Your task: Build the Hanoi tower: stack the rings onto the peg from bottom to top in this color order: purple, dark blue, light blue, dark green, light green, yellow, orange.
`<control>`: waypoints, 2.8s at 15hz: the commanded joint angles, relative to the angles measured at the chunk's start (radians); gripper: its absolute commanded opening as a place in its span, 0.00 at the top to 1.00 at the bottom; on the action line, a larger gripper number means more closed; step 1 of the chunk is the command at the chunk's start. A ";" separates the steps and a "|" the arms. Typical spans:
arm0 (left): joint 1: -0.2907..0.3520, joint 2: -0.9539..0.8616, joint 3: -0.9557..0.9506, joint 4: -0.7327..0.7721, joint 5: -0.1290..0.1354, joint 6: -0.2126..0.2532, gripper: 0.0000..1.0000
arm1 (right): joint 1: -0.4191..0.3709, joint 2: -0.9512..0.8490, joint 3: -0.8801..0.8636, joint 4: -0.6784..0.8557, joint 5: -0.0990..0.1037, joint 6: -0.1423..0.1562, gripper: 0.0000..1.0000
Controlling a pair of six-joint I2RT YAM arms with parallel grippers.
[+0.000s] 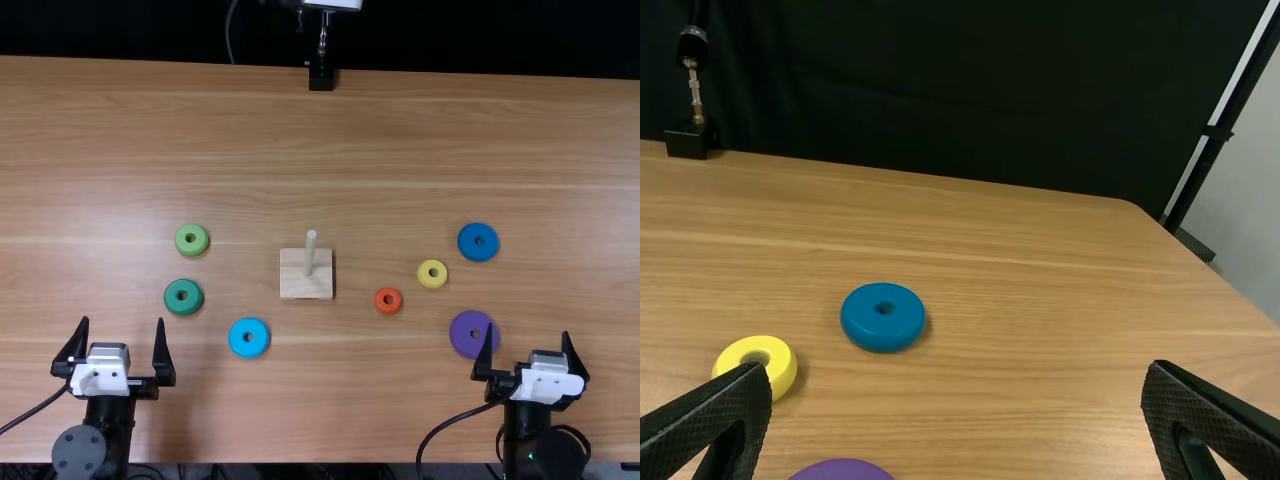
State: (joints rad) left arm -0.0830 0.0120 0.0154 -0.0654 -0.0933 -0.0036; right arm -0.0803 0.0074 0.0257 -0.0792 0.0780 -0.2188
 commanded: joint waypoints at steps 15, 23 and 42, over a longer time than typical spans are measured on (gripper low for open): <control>0.006 -0.012 -0.015 -0.034 -0.008 0.002 0.00 | 0.002 -0.007 -0.007 -0.007 0.007 0.003 0.00; 0.006 -0.012 -0.015 -0.034 -0.006 0.002 0.00 | 0.004 -0.007 0.131 0.133 -0.014 0.007 0.00; 0.006 -0.012 -0.015 -0.036 -0.008 0.002 0.00 | 0.019 0.327 0.372 -0.099 -0.128 0.226 0.00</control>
State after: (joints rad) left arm -0.0834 0.0116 0.0154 -0.0658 -0.0933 -0.0044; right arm -0.0784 0.3248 0.3580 -0.1955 -0.0418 -0.0010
